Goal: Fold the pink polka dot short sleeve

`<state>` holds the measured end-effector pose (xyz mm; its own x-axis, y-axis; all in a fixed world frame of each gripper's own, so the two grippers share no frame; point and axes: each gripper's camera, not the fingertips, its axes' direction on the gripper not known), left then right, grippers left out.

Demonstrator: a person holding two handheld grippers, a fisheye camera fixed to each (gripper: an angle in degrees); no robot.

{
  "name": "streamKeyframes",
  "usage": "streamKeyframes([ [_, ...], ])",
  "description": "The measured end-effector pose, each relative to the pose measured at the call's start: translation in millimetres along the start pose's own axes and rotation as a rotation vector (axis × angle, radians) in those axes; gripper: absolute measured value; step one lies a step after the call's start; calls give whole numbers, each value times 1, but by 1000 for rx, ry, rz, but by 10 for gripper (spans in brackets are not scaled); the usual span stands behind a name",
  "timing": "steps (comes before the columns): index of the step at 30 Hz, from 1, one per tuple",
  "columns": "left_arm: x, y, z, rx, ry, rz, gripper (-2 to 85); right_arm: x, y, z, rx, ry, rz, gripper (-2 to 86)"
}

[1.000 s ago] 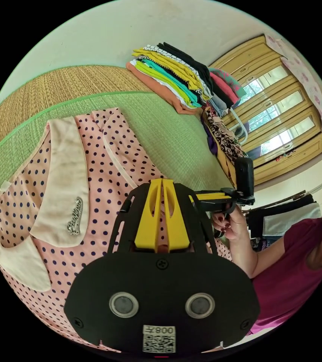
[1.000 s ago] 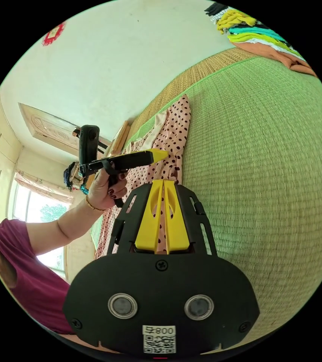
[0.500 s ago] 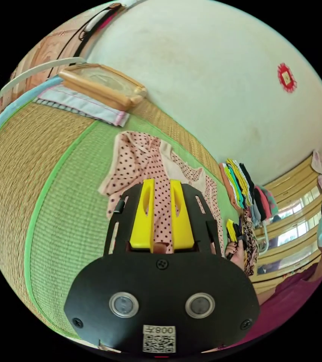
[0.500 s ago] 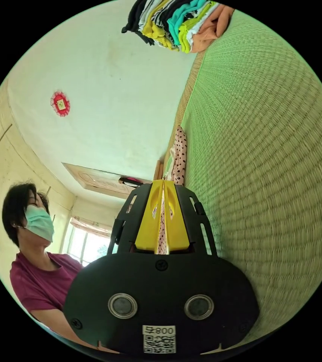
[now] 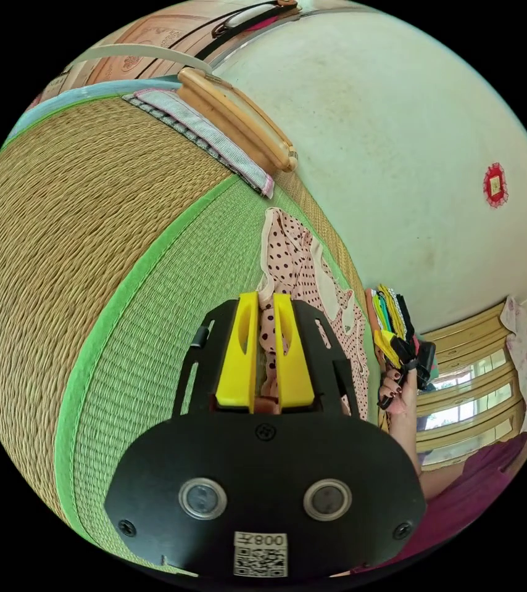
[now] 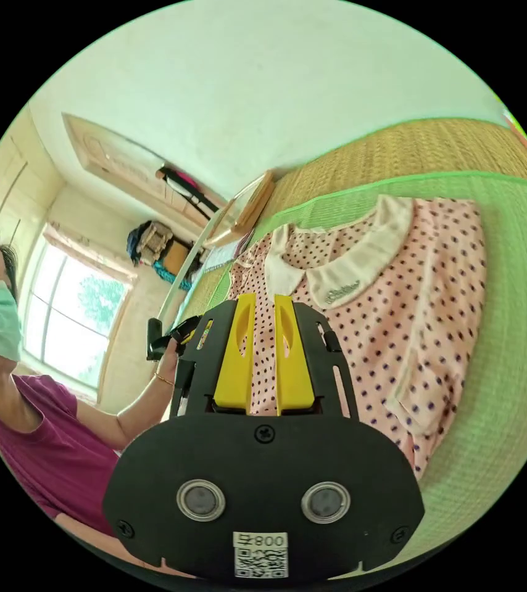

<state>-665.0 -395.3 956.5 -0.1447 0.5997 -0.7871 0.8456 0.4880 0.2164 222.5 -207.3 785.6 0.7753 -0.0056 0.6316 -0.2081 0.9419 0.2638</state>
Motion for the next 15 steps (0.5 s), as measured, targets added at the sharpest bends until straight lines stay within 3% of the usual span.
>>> streamKeyframes([
  [7, 32, -5, -37, 30, 70, 42, 18, -127, -111, 191, -256, 207, -344, 72],
  [15, 76, -2, -67, 35, 80, 87, 11, -201, -169, 354, -408, 444, -528, 77],
])
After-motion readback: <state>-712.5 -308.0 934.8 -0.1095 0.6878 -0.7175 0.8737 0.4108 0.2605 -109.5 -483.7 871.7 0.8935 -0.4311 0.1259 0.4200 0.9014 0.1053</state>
